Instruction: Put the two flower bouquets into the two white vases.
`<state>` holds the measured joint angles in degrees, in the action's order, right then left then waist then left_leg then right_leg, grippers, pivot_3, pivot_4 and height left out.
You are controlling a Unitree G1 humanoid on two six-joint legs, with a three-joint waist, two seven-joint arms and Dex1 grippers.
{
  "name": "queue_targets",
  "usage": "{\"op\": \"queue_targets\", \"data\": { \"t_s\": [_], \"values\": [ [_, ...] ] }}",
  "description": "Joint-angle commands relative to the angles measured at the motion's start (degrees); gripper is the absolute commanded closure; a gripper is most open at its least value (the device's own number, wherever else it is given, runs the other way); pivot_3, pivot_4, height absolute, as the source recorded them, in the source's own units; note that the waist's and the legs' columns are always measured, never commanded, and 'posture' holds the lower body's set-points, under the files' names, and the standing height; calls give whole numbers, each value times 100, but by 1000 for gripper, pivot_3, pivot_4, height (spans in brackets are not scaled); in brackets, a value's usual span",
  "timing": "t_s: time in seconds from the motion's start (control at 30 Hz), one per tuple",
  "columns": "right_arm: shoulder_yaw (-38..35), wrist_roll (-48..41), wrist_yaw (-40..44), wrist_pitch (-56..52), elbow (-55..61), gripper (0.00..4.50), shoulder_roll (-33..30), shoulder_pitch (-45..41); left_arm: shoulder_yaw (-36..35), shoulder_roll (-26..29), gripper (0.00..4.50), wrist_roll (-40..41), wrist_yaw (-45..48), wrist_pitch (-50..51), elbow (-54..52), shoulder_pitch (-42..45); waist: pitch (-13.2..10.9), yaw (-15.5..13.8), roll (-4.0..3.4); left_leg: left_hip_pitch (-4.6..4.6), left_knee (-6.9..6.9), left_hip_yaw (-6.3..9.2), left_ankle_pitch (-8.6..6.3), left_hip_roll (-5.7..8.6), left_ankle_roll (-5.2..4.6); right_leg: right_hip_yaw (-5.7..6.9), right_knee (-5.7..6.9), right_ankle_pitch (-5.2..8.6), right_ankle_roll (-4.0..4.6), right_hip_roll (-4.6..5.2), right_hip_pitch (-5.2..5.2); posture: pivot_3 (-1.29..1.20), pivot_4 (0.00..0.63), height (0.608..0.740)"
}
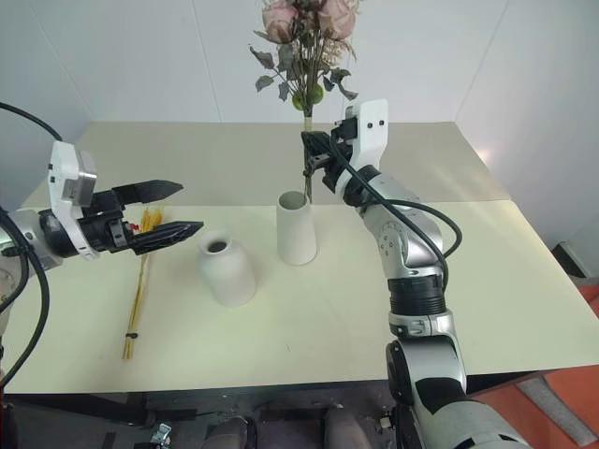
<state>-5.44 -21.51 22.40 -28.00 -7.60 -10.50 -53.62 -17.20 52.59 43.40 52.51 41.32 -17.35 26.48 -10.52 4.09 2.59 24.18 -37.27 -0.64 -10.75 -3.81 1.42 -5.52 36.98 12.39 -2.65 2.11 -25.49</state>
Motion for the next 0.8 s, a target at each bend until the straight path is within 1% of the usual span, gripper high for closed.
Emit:
{"op": "queue_targets", "data": {
  "t_s": [0.03, 0.27, 0.43, 0.57, 0.7, 0.8],
  "values": [
    [-127, 28, -4, 315, 69, 4367, -94, -251, -157, 87, 0, 82, -9, -34, -169, 74, 0, 1, 0, 0, 0, 0, 0, 0, 0, 0, 0, 0, 0, 0, 0, 0, 150, 740],
    [-283, -78, -101, 414, 223, 4367, -184, -433, -65, 23, 0, 50, 10, -97, -157, 113, 0, 1, -1, 2, 0, -1, 0, 0, 0, 0, 0, 0, 1, 0, -4, 0, 150, 740],
    [-446, -279, -161, 349, 477, 4367, -131, -505, 6, 9, 0, -26, 83, -182, -53, 199, 0, -6, -1, 2, 0, 0, 0, 0, 0, 0, 0, 0, 1, 0, -2, 0, 150, 740],
    [-320, -376, -193, 191, 755, 4367, -59, -276, 47, -23, 0, -55, 98, -205, -27, 235, 0, -2, -1, 2, 1, -1, 0, 0, 0, 0, -1, 1, 1, 0, -3, 0, 150, 740],
    [-117, -355, -269, 28, 1082, 4367, 126, 129, 91, -33, 0, -68, 111, -250, 13, 257, 0, -1, 0, 0, 1, 0, 0, -1, 0, 1, 1, 1, 2, -1, -1, 0, 150, 740],
    [10, -287, -244, 35, 1135, 4367, 181, 303, 74, -14, 0, -56, 122, -246, 8, 236, 0, -4, -1, 0, 1, 0, 0, -1, 0, 0, 2, 1, 2, 0, -2, 0, 150, 740]
  ]
}}
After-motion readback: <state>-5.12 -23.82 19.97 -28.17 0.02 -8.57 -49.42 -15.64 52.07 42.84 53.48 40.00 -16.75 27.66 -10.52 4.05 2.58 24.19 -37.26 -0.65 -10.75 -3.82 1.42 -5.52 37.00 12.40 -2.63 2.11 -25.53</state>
